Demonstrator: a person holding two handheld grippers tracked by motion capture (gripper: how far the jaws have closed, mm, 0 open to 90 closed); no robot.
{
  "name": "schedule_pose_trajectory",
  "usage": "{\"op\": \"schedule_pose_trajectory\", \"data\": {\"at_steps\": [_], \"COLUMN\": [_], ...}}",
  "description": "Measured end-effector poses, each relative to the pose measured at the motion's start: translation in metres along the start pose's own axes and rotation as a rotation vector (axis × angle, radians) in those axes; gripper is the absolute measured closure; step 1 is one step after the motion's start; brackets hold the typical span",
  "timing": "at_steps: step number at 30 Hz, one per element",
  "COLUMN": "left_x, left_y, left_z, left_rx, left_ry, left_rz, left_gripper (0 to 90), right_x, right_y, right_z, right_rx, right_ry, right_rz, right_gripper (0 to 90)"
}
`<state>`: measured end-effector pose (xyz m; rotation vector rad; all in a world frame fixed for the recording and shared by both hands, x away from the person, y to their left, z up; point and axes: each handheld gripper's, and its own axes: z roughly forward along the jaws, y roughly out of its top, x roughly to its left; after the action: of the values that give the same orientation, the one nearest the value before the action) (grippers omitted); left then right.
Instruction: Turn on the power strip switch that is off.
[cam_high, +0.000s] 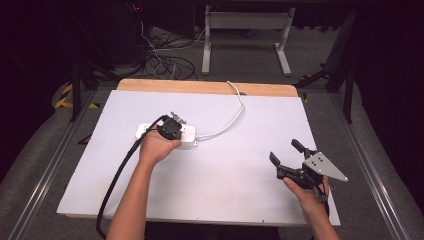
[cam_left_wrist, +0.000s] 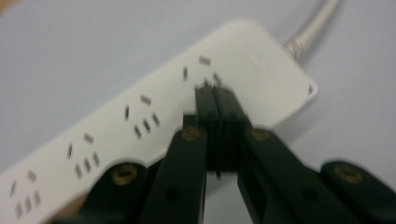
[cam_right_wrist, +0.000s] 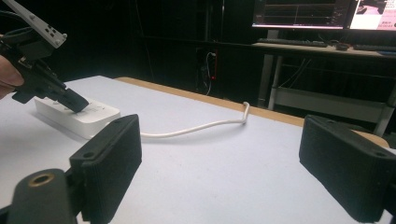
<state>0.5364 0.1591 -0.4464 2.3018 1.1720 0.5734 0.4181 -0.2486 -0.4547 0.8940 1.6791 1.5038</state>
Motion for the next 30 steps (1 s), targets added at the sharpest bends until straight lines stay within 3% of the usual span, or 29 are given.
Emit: {"op": "schedule_pose_trajectory", "data": {"at_steps": [1, 3, 5, 8, 10, 11, 15, 16, 19, 20, 23, 26, 30], "left_x": [0.000, 0.006, 0.007, 0.009, 0.008, 0.005, 0.003, 0.002, 0.001, -0.001, -0.003, -0.006, -0.009], "left_y": [0.000, -0.009, -0.010, -0.005, -0.002, 0.001, 0.000, -0.001, -0.001, 0.000, -0.001, -0.001, 0.000], "left_z": [0.000, 0.000, 0.000, -0.008, -0.010, -0.010, -0.005, -0.001, 0.001, 0.001, 0.001, 0.001, 0.002], "left_rx": [0.000, -0.061, -0.070, -0.143, -0.154, -0.117, -0.079, -0.051, -0.061, -0.047, -0.046, -0.049, -0.045], "left_ry": [0.000, -0.043, -0.048, -0.085, -0.100, -0.088, -0.074, -0.062, -0.070, -0.035, -0.016, -0.038, -0.020], "left_rz": [0.000, -0.026, -0.022, -0.043, -0.049, -0.022, -0.020, -0.004, -0.012, 0.011, 0.024, 0.020, 0.023], "left_gripper": [90.0, 90.0, 90.0, 89.9, 89.9, 89.9, 89.9, 89.9, 89.9, 89.9, 89.9, 90.0, 90.0], "right_x": [0.000, 0.000, 0.000, -0.001, -0.001, 0.000, 0.001, 0.001, -0.001, -0.002, -0.002, -0.001, 0.000], "right_y": [0.000, 0.000, 0.000, -0.001, -0.001, -0.001, 0.000, 0.000, -0.001, -0.001, 0.000, 0.000, 0.000], "right_z": [0.000, 0.000, 0.001, 0.003, 0.003, 0.003, 0.002, 0.002, 0.002, 0.002, 0.002, 0.002, 0.003], "right_rx": [0.000, -0.002, -0.002, 0.004, 0.003, 0.006, 0.005, 0.004, 0.003, 0.003, 0.004, 0.003, 0.005], "right_ry": [0.001, 0.005, 0.004, 0.005, 0.001, 0.002, 0.007, 0.008, 0.006, 0.006, 0.003, 0.007, 0.006], "right_rz": [0.001, 0.000, 0.000, 0.010, 0.007, 0.009, 0.004, 0.004, 0.008, 0.009, 0.011, 0.006, 0.005], "right_gripper": [13.7, 13.8, 13.7, 13.7, 13.7, 13.7, 13.8, 13.8, 13.8, 13.8, 13.8, 13.9, 13.9]}}
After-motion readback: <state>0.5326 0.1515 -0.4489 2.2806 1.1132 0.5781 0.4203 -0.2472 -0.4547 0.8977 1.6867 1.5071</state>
